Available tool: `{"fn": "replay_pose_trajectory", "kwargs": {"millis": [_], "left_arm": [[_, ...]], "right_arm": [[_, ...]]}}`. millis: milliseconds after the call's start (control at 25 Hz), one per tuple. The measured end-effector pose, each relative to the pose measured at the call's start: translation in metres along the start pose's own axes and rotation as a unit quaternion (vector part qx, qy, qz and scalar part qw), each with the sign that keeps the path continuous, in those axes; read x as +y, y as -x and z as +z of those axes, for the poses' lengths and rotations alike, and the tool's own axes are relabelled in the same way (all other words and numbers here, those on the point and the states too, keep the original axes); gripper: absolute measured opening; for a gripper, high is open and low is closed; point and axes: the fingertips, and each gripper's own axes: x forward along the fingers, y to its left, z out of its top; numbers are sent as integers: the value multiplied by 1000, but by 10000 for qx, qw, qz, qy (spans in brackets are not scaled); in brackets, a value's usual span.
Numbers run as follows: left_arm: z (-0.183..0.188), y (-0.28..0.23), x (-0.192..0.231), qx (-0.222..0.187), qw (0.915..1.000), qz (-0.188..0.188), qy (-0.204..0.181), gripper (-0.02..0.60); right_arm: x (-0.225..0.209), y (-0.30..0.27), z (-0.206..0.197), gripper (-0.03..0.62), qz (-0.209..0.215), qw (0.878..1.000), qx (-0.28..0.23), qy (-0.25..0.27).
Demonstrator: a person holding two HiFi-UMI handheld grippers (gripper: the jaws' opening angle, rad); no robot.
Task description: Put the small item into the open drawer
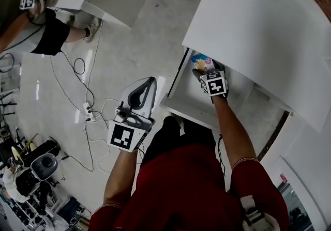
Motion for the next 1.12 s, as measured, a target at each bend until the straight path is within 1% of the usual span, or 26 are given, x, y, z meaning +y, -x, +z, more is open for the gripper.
{"fn": "replay_pose_trajectory", "kwargs": {"millis": [360,480,680,880,1120], "left_arm": [[-8,15,11,113,9999,104,10,8],[-8,17,11,127,9999,63,19,8],[-3,20,5,37,10000,-74,15,8],[8,27,-4,-137,9996,-243,-30,8],[21,37,-21,-329,9983,-475,-15,8]], "right_arm": [[0,-16,-3,436,-87,9998,133,-87],[1,-11,0,448,-47,9999,87,-89],[3,9,13,448,-78,9999,-109,-33],[21,49,22,406,28,9992,-334,199],[44,115,29,324,72,9964,-748,396]]}}
